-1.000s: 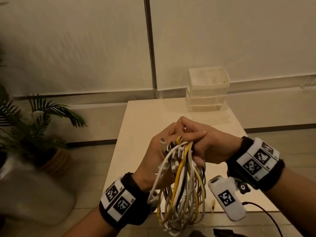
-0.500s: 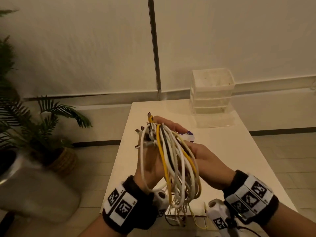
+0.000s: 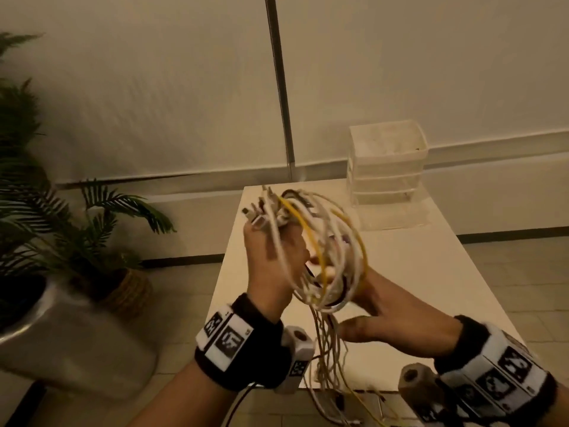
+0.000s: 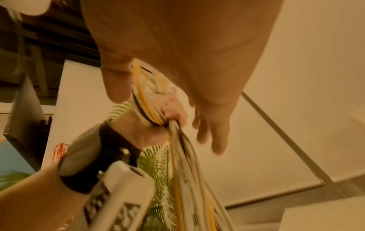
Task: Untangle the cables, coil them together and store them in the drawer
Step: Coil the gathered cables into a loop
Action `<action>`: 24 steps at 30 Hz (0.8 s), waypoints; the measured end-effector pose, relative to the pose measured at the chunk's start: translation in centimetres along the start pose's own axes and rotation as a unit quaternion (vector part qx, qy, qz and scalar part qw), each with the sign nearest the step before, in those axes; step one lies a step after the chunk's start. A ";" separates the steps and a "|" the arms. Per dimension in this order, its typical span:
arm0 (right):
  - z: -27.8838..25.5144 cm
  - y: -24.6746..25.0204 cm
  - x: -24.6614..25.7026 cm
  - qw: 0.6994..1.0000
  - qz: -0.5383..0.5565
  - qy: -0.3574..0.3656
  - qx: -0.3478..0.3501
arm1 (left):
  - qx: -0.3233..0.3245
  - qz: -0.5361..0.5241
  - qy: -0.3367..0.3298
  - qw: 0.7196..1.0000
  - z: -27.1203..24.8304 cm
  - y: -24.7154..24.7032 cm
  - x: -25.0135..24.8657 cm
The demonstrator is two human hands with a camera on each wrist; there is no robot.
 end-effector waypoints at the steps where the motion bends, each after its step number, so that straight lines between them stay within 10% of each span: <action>1: -0.3 0.1 0.6 0.999 0.017 0.040 -0.019 | -0.012 0.006 0.009 1.000 0.1 -0.2 -0.5; 11: 2.2 1.3 -0.4 0.938 0.182 0.051 -0.290 | 0.052 0.286 -0.039 0.956 0.8 -2.5 -0.6; 18: 2.9 3.4 -1.8 0.937 0.261 0.042 -0.230 | -0.037 -0.037 0.195 0.979 0.9 -2.1 -0.1; 24: 4.5 0.8 -3.8 0.995 0.096 -0.029 -0.028 | -0.074 -0.168 0.191 0.964 3.4 -2.2 -2.4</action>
Point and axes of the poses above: each hand's wrist, its own z-axis towards the middle knuckle, its own y-axis out of the back of the hand, x = y × z, the point moved 4 cm from there along z, towards the middle knuckle, and after that the axes turned 13 degrees about -y, right-handed, at the moved point
